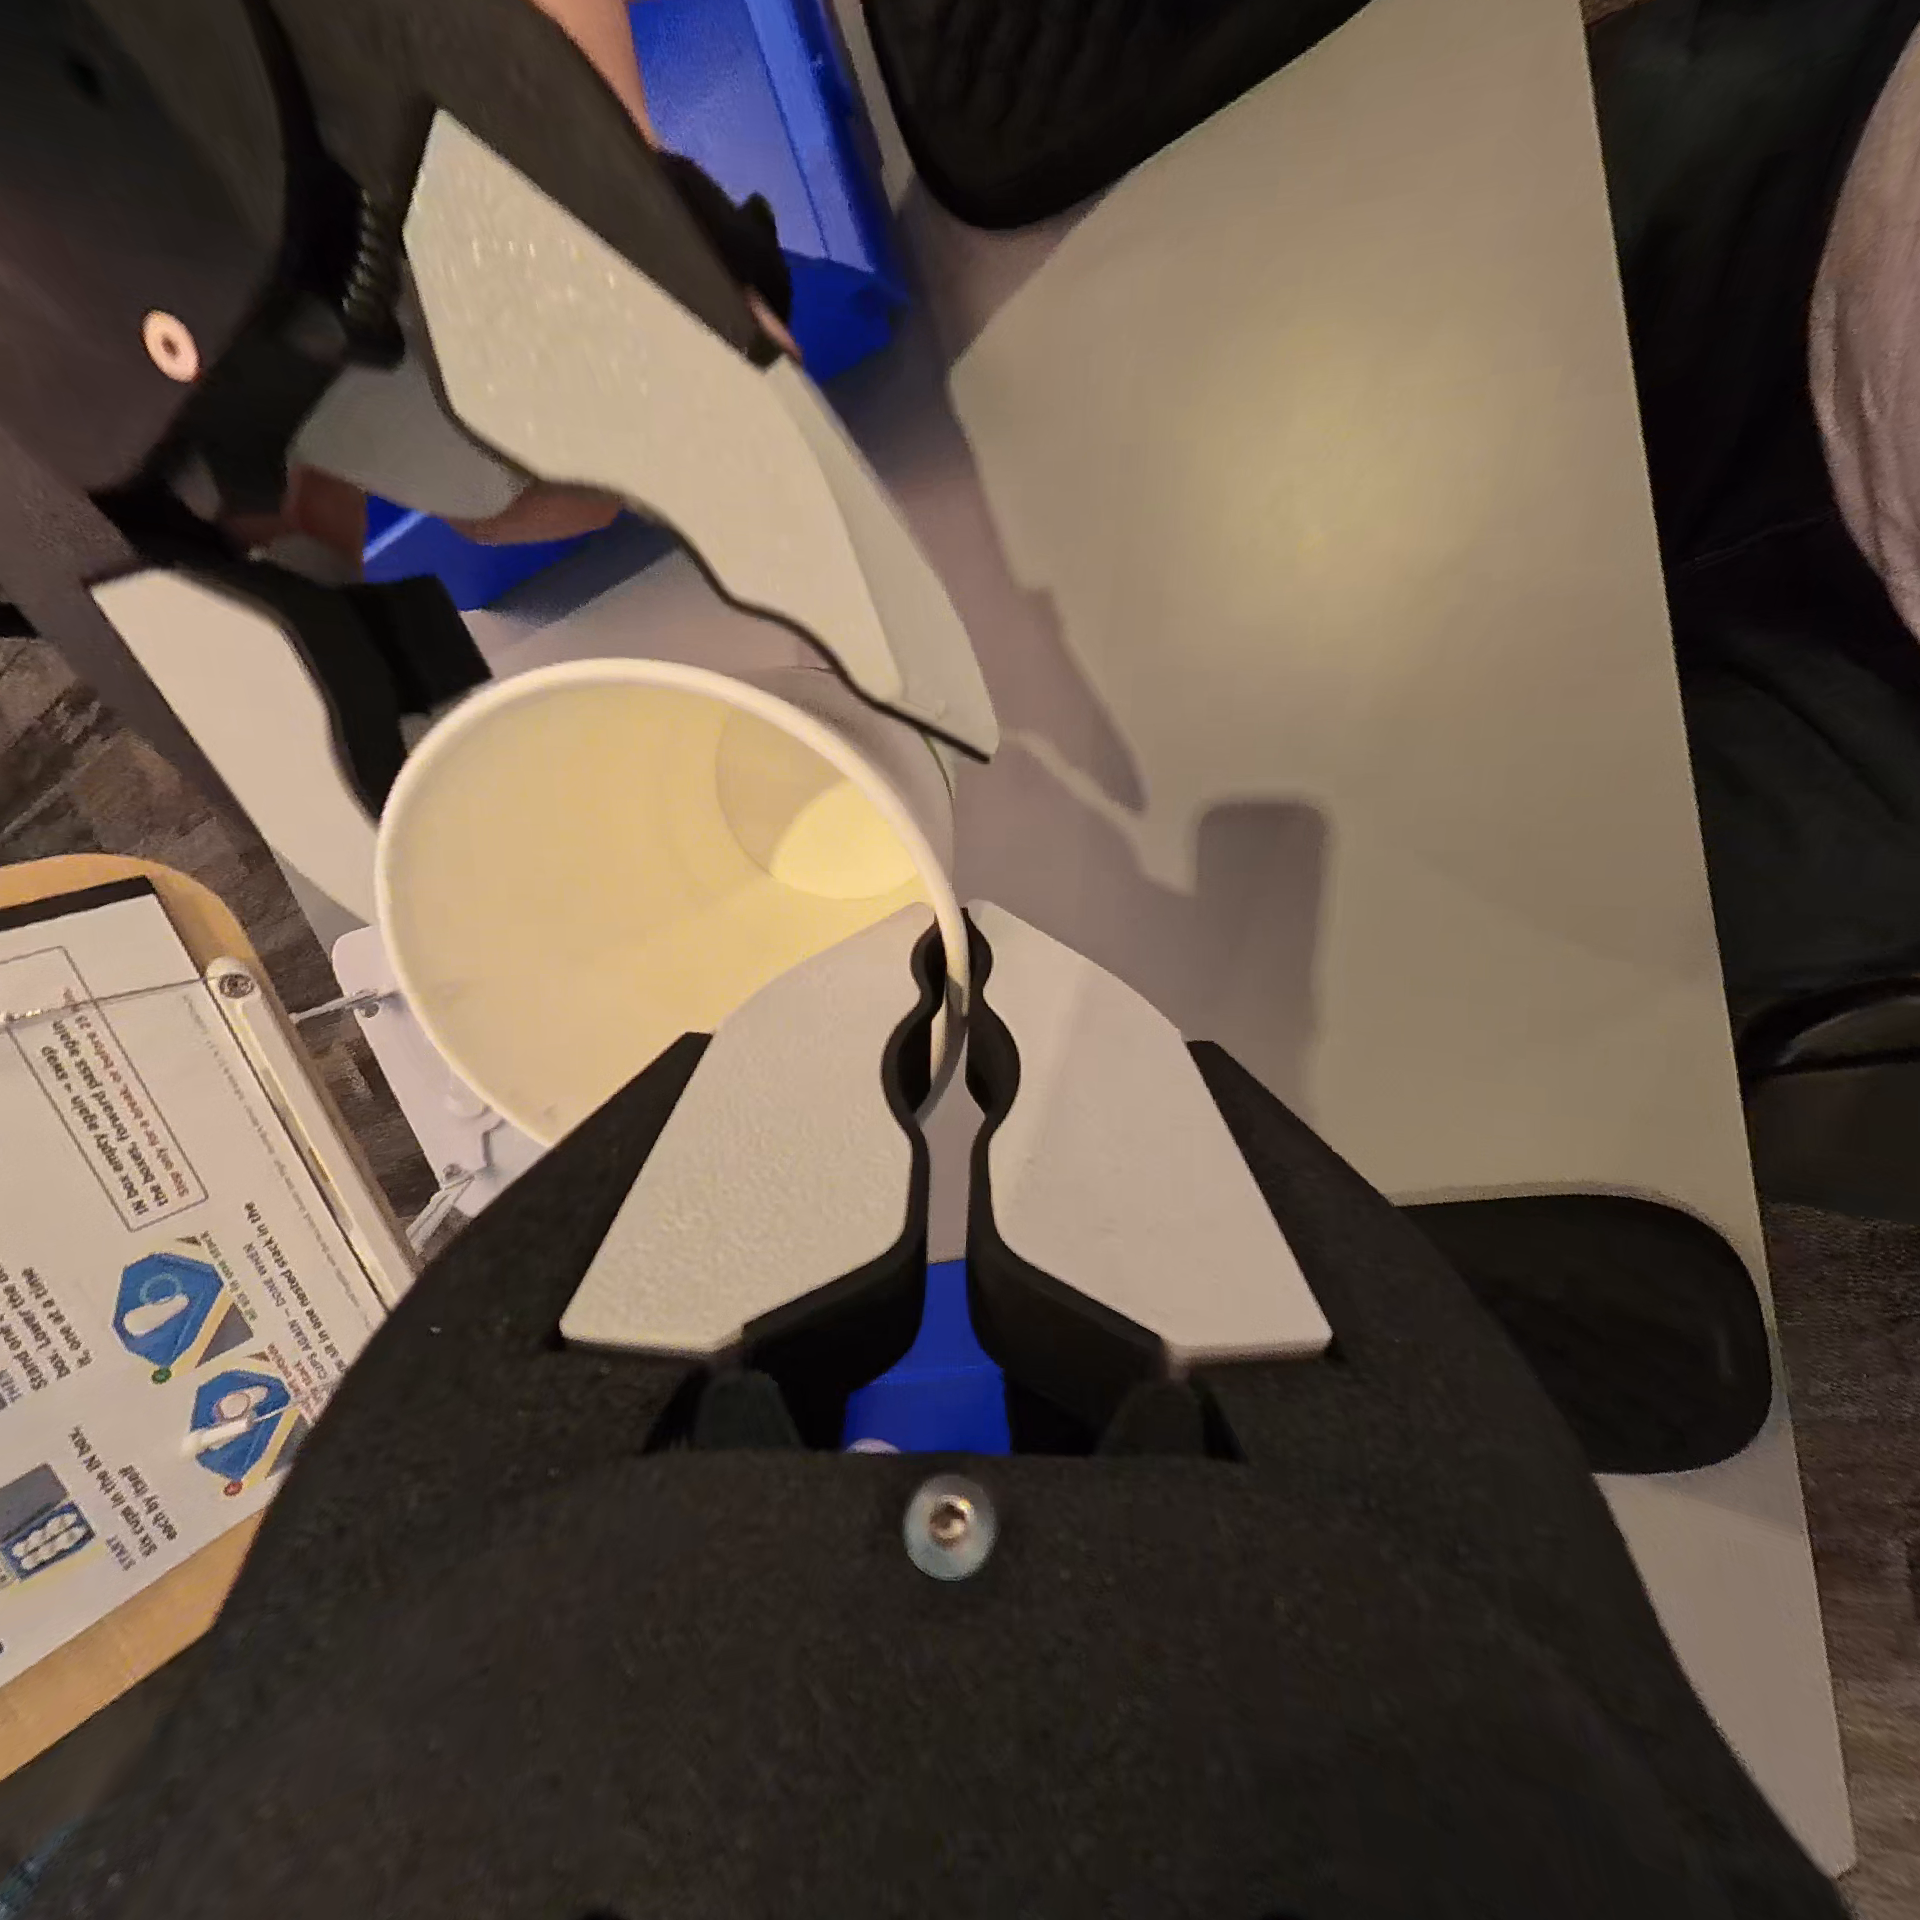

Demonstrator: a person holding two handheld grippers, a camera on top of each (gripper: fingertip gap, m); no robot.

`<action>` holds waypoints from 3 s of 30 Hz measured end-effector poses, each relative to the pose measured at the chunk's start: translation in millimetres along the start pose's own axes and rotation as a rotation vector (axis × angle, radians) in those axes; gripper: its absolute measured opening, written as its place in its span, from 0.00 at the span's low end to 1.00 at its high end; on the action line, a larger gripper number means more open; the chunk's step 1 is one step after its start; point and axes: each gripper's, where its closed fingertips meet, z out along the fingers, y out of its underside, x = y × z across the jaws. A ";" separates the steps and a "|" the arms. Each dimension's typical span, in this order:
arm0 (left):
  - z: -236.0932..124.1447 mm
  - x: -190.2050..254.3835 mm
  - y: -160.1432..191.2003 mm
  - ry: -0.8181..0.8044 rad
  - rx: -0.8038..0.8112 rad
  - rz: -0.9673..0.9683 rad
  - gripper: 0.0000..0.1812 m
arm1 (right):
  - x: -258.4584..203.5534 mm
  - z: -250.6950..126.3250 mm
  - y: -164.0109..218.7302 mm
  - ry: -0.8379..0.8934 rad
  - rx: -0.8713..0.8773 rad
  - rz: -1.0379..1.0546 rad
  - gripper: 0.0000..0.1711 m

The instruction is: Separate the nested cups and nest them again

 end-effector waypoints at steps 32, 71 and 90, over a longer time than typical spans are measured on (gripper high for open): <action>-43.5 -9.4 13.4 -0.226 0.137 -0.155 0.21 | 149.4 -282.0 89.5 1.088 0.253 0.246 0.51; -14.1 -67.7 325.9 -0.414 -0.365 -0.757 0.20 | 82.8 -272.6 88.0 1.073 -0.388 0.299 0.52; 70.2 -54.9 463.6 -0.229 -0.612 -1.015 0.08 | 93.6 -259.5 108.1 1.018 -0.459 0.317 0.51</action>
